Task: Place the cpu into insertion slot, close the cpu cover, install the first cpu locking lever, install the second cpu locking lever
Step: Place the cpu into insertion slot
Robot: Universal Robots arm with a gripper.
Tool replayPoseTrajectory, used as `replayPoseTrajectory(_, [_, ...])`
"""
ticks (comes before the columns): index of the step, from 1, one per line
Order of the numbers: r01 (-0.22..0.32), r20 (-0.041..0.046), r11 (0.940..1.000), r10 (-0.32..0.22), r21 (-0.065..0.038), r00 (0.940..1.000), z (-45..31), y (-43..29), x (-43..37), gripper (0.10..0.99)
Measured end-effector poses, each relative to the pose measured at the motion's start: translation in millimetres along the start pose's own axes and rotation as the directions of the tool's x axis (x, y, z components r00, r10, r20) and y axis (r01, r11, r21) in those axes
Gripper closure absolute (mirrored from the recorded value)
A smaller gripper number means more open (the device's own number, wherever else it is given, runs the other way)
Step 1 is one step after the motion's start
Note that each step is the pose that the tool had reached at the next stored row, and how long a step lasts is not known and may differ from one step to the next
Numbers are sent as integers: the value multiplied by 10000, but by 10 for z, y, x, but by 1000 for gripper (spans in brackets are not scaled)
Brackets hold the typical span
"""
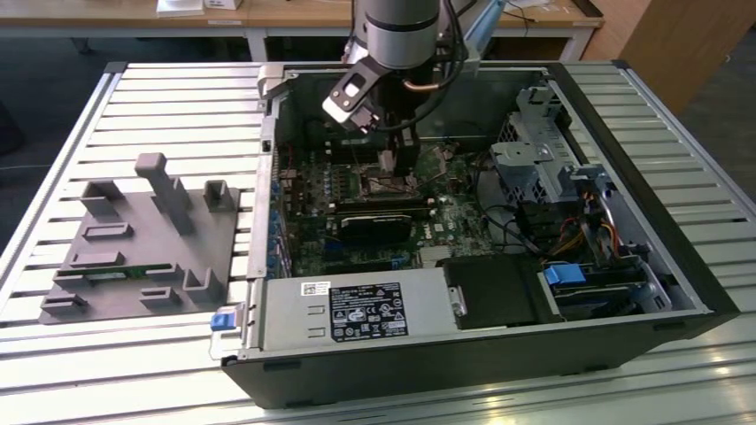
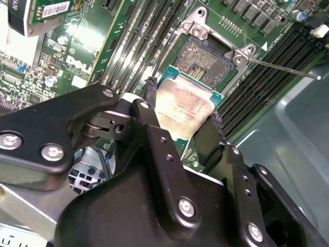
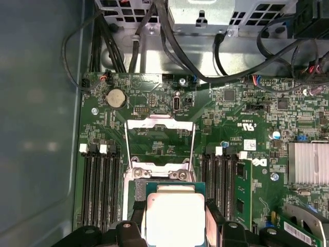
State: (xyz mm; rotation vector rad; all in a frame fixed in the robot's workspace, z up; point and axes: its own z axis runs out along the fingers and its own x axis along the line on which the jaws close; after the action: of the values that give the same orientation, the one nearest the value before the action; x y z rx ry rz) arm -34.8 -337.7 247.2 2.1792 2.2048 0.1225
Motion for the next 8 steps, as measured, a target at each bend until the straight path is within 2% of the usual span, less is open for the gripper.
replayPoseTrajectory(8, [1,-3,10000,-1,-2,10000,55,-17,43,545])
